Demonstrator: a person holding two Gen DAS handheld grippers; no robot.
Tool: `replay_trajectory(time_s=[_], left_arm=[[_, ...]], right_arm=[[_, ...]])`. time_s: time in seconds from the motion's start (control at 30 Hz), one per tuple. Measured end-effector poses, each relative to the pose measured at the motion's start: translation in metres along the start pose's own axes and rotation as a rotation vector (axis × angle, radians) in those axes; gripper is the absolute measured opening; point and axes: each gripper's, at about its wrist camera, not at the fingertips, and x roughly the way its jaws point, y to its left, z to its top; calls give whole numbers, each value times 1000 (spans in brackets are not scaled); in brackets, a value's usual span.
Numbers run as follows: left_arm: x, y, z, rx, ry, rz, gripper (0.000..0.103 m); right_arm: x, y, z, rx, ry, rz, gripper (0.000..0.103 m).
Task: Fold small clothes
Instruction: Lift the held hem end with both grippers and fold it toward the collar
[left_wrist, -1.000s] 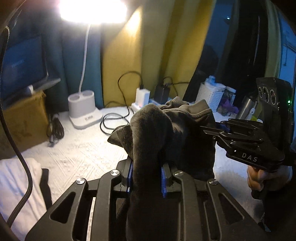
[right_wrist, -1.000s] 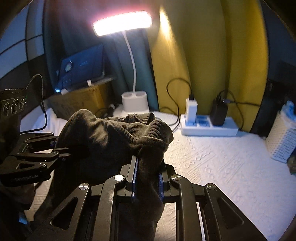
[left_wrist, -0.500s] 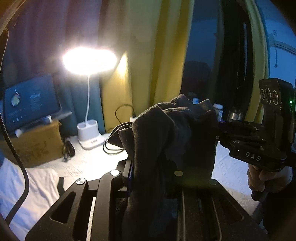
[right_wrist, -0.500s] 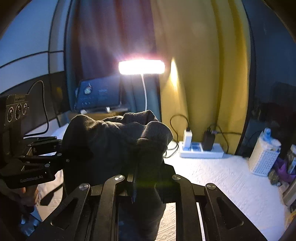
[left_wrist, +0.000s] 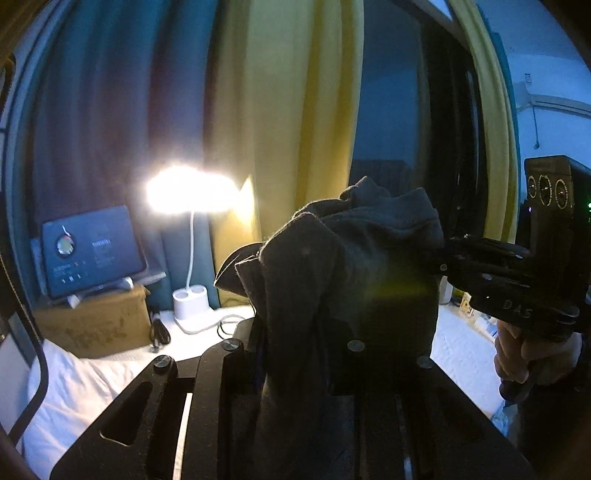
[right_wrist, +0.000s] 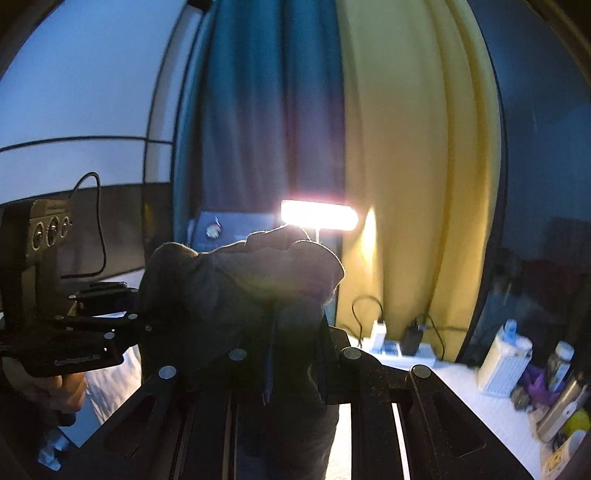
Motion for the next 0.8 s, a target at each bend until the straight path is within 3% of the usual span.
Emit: replay_trajectory(time_s=[0.43, 0.8], left_arm=[[-61, 16, 9, -6, -97, 57, 18], [-91, 31, -3, 33, -59, 139, 18]], right_arm=[[-42, 55, 27, -83, -107, 49, 18], [-43, 96, 22, -92, -102, 140, 18]])
